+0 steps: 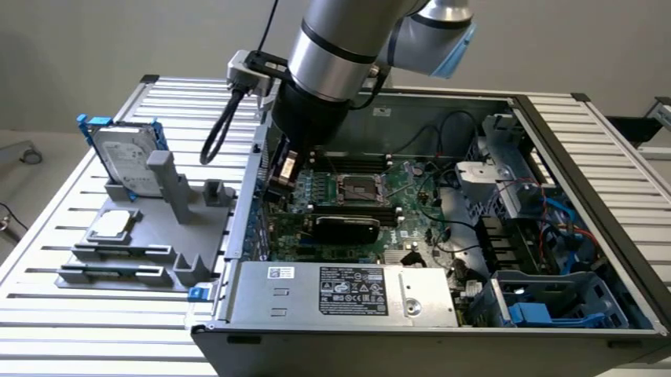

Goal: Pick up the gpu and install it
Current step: 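Press down on the gpu until it lock into place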

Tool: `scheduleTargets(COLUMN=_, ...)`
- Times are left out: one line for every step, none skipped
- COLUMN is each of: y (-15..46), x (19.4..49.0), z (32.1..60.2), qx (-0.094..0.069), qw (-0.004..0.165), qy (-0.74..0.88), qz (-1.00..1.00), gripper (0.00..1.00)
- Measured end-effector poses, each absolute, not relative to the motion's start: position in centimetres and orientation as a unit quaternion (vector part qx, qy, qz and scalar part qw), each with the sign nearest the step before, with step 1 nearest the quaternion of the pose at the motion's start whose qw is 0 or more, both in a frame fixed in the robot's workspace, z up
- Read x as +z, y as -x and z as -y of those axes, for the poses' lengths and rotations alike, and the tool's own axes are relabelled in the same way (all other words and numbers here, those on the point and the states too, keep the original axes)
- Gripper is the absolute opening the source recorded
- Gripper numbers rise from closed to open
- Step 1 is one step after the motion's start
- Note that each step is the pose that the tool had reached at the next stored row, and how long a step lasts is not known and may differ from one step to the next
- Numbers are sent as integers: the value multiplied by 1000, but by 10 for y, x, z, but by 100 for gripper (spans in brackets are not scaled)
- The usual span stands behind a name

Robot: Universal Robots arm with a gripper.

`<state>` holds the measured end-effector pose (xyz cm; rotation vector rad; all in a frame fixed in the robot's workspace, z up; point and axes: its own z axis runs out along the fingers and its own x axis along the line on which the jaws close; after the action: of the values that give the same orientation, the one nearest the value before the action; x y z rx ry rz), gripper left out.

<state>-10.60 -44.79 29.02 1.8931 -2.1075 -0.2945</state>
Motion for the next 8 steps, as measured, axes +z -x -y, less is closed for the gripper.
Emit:
scheduleTargets(y=106, x=290, z=448, qx=-102, qw=146, qy=-657, qz=733, gripper=11)
scheduleTargets(y=106, x=290, z=448, qx=-103, qw=146, qy=-656, qz=733, gripper=11)
scheduleTargets(y=106, x=290, z=448, qx=-103, qw=146, qy=-655, qz=734, gripper=11)
scheduleTargets(y=106, x=290, z=448, qx=-103, qw=146, qy=-655, qz=734, gripper=11)
scheduleTargets(y=106, x=289, z=448, qx=-103, qw=146, qy=-654, qz=735, gripper=11)
scheduleTargets(y=106, x=289, z=448, qx=-103, qw=146, qy=-654, qz=735, gripper=11)
scheduleTargets(y=106, x=289, z=448, qx=-103, qw=146, qy=-653, qz=736, gripper=11)
scheduleTargets(y=106, x=288, z=448, qx=-103, qw=146, qy=-653, qz=736, gripper=11)
